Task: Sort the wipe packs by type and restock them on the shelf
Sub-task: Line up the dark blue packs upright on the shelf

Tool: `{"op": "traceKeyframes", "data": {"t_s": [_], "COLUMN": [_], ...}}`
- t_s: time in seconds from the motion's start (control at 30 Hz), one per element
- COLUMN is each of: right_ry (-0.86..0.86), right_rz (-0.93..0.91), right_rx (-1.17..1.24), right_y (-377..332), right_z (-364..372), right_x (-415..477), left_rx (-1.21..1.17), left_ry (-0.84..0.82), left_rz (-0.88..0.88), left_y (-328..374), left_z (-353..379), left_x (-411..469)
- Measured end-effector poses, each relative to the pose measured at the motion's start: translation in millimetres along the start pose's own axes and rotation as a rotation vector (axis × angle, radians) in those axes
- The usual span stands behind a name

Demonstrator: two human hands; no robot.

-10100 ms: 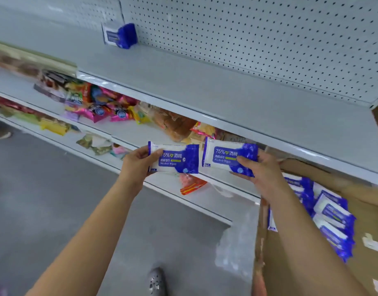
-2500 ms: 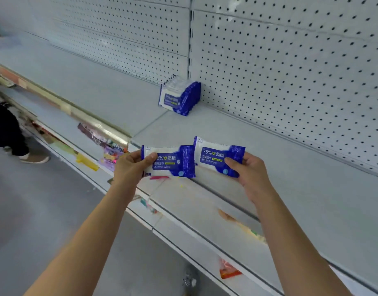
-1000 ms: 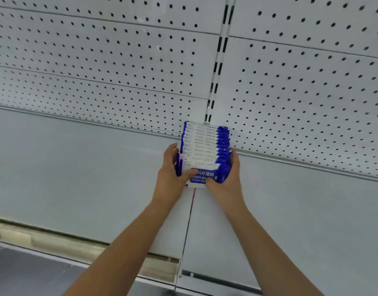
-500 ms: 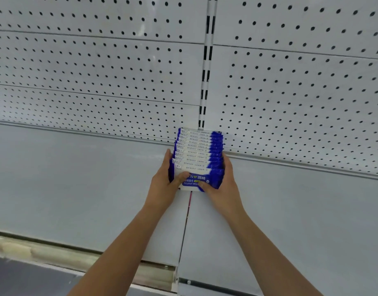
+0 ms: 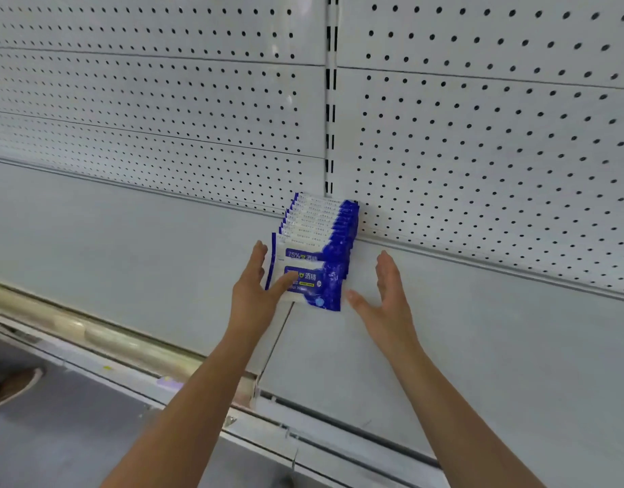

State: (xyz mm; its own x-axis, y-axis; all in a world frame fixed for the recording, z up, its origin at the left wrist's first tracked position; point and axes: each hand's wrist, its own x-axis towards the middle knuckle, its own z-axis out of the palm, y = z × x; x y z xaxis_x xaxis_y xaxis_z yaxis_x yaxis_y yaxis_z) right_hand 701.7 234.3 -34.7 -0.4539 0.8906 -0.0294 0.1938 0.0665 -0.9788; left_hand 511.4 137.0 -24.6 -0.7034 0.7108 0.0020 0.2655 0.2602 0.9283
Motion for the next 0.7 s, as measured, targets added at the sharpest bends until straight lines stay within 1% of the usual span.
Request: {"op": "traceKeyframes", "data": {"t_s": [0.1, 0.2, 0.27, 0.37, 0.47, 0.53, 0.7], "right_ry": [0.006, 0.019, 0.023, 0.056, 0.117, 0.194, 0.305], "right_rz": [0.0, -0.023, -0.027, -0.025, -0.016, -0.009, 0.062], "right_rx": [0.037, 0.053, 0.059, 0.075, 0.099, 0.107, 0.08], "right_y": [-1, -1, 0, 1, 3, 9, 24], "right_z": [-13, -23, -32, -50, -70, -87, -131], "right_x": [-16, -42, -63, -102, -152, -191, -280], "left_rx": [0.012, 0.009, -0.014, -0.065, -0.141, -0.175, -0.195], "left_ry": [-0.03, -0.056, -0.107, -0.237, -0.37, -0.444, -0.532], "left_rz": [0.075, 0.075, 0.102, 0.11, 0.099, 0.112, 0.108], "left_y": [9, 19, 22, 26, 20, 15, 23], "left_z": [6, 14, 23, 37, 53, 62, 87], "left_x": [-30, -60, -79, -116, -155, -184, -261]}}
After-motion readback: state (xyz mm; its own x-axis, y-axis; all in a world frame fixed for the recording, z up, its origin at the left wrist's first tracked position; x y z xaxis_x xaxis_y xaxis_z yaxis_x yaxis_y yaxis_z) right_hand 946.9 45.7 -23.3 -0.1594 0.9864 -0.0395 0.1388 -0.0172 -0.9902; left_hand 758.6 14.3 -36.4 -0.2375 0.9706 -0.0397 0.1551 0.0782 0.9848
